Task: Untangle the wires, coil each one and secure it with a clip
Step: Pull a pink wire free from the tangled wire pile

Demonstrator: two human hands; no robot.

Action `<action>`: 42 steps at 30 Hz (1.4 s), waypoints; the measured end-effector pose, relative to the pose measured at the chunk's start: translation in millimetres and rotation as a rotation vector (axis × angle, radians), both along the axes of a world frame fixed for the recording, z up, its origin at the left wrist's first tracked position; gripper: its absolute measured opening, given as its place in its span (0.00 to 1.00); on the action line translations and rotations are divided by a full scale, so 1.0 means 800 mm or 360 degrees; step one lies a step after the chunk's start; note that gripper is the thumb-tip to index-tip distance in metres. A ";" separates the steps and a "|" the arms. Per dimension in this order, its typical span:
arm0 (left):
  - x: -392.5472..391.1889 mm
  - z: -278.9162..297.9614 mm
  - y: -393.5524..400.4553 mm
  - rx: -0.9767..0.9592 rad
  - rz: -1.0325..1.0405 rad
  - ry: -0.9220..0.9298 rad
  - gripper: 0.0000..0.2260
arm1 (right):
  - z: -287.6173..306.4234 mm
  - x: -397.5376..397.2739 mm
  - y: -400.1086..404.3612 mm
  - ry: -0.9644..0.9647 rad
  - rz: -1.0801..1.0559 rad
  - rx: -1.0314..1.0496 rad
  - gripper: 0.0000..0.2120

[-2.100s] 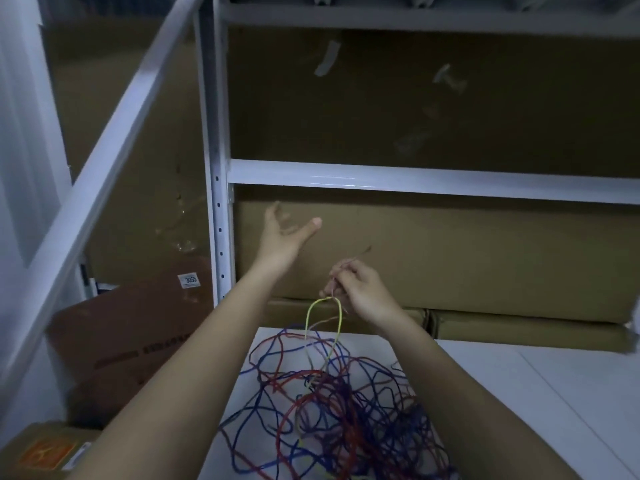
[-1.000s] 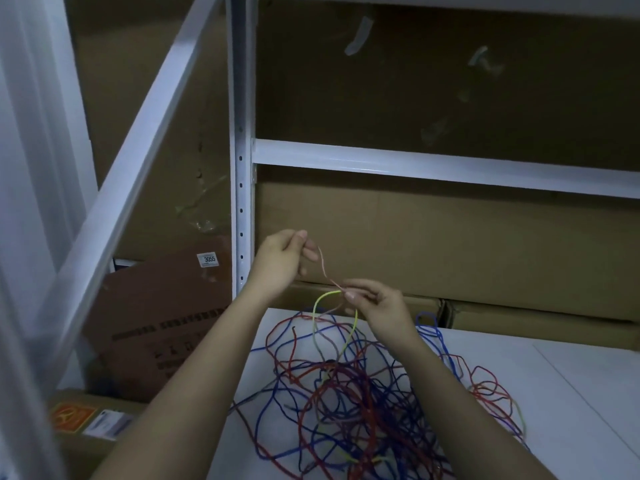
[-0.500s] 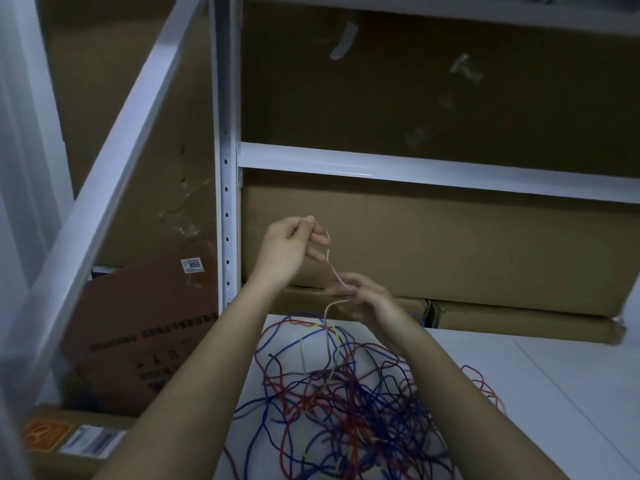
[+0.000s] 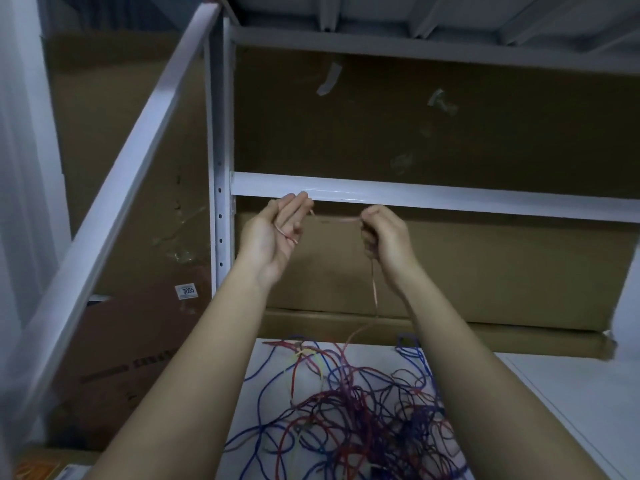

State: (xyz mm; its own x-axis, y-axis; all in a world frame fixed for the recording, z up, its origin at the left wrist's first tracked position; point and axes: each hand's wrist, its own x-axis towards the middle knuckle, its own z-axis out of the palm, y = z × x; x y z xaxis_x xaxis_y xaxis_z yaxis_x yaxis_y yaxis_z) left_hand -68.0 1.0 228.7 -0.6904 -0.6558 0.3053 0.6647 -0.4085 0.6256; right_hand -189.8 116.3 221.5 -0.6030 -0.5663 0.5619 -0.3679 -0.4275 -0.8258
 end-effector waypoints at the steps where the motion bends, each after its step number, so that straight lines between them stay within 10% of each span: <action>1: 0.002 -0.005 -0.003 0.0022 0.0011 0.0014 0.14 | -0.020 -0.004 0.000 0.0198 -0.0115 0.0138 0.15; 15: -0.003 -0.097 -0.039 0.0179 0.0260 -0.0571 0.18 | -0.169 0.008 0.030 0.0799 -0.0321 0.0901 0.10; 22: -0.005 -0.091 -0.030 0.0340 -0.0067 -0.0209 0.14 | -0.183 0.011 0.031 0.0622 -0.0446 0.0733 0.11; 31: -0.005 -0.115 -0.018 -0.0015 -0.0162 0.0039 0.15 | -0.207 0.008 0.035 0.1148 -0.0354 0.0928 0.11; 42: -0.018 -0.133 -0.016 -0.0191 0.0028 -0.0201 0.21 | -0.190 0.019 0.038 0.1401 0.0003 0.0861 0.11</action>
